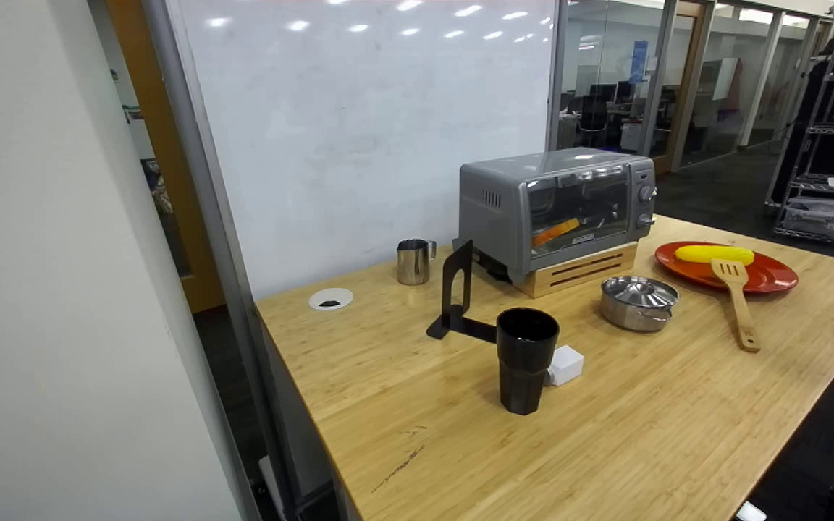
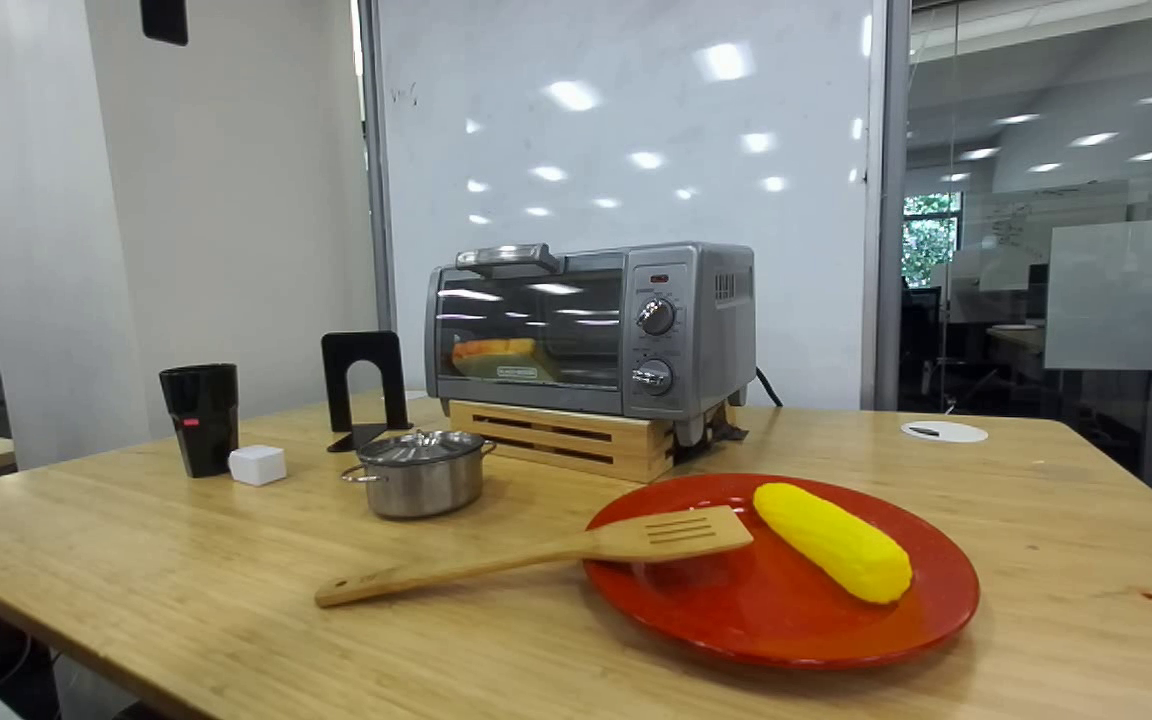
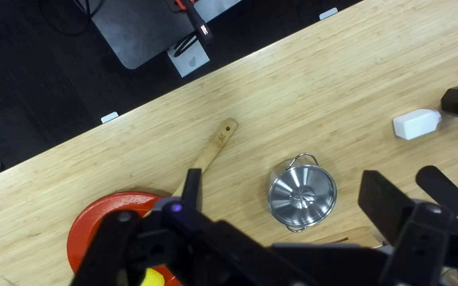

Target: Turn the top knob on the microwave to the left

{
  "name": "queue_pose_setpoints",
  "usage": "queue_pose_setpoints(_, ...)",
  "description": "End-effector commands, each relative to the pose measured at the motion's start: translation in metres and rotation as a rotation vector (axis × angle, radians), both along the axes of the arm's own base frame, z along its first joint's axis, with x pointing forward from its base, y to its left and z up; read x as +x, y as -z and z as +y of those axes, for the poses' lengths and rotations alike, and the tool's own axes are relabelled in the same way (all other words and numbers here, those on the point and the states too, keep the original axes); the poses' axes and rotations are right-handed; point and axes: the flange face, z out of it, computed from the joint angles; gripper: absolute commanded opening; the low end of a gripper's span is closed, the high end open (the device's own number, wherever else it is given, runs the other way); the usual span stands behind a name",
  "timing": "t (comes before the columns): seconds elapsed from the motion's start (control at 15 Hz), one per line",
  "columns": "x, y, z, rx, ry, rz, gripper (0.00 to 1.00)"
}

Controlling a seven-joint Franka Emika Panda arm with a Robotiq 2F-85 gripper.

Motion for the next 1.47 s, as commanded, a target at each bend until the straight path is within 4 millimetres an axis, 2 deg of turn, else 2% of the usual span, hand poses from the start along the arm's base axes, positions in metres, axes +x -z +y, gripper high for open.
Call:
queue_pose_setpoints(0.0, 0.001, -0.001, 0.0, -0.001, 0.01, -0.016, 1.0)
queue_pose_setpoints(0.93, -0.001, -0.002, 0.001, -0.005, 0.114, -0.003, 1.0)
queue_pose_setpoints(1.27, 0.002, -0.004, 0.004, 0.037, 0.373, -0.077, 1.0)
queue_pose_setpoints(1.33, 0.066, 0.003, -0.022, 0.018, 0.422, -0.096, 1.0)
queue_pose_setpoints(1.4, 0.075, -0.001, -0.025, 0.005, 0.467, -0.141, 1.0)
